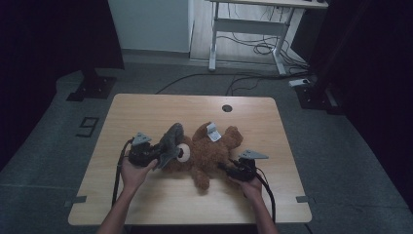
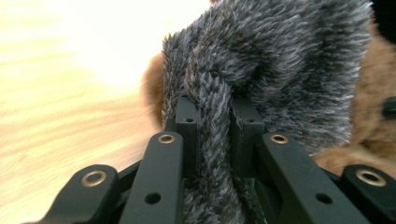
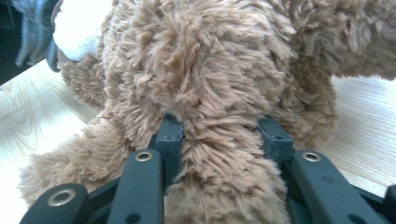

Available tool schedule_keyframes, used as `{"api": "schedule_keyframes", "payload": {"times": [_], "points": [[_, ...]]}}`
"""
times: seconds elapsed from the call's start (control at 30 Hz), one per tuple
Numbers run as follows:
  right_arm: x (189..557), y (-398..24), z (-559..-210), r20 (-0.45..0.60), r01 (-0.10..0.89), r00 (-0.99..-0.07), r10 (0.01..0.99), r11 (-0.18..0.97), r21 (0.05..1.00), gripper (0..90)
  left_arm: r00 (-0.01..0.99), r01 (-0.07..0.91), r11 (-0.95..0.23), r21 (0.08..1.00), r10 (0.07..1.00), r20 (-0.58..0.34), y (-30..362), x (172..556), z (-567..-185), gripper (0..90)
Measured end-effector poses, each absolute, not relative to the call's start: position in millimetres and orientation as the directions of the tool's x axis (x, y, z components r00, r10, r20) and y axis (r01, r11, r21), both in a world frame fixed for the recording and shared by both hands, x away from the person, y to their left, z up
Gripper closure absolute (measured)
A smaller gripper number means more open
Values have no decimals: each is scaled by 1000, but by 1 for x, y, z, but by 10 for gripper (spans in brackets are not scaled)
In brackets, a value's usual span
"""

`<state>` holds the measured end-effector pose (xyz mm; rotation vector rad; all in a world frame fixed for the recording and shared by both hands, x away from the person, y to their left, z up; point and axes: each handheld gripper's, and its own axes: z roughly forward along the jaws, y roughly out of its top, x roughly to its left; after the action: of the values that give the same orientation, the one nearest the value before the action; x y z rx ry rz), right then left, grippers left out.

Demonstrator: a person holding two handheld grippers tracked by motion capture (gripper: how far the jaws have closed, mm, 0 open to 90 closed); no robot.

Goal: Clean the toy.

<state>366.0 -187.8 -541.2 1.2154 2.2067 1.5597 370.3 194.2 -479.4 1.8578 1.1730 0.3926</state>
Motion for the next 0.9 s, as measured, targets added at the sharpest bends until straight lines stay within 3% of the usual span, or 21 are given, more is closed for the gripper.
{"api": "schedule_keyframes", "payload": {"times": [0.2,0.4,0.5,0.63,0.77,0.9], "points": [[366,-188,-542,302,514,-650,697,111,851,610,463,609,-210,765,877,-127,200,375,-502,766],[366,-189,-542,305,516,-649,697,109,850,610,449,641,-203,740,881,-147,202,379,-516,767],[366,-189,-542,310,519,-646,697,104,848,609,451,618,-149,772,871,-193,211,376,-498,768],[366,-190,-542,314,520,-648,694,102,848,608,493,564,-151,812,850,-184,207,371,-469,767],[366,-189,-542,312,519,-644,698,100,849,608,599,478,-227,849,791,-125,165,364,-432,767],[365,-189,-542,312,520,-644,699,100,848,608,658,444,-273,853,746,-104,129,364,-422,767]]}}
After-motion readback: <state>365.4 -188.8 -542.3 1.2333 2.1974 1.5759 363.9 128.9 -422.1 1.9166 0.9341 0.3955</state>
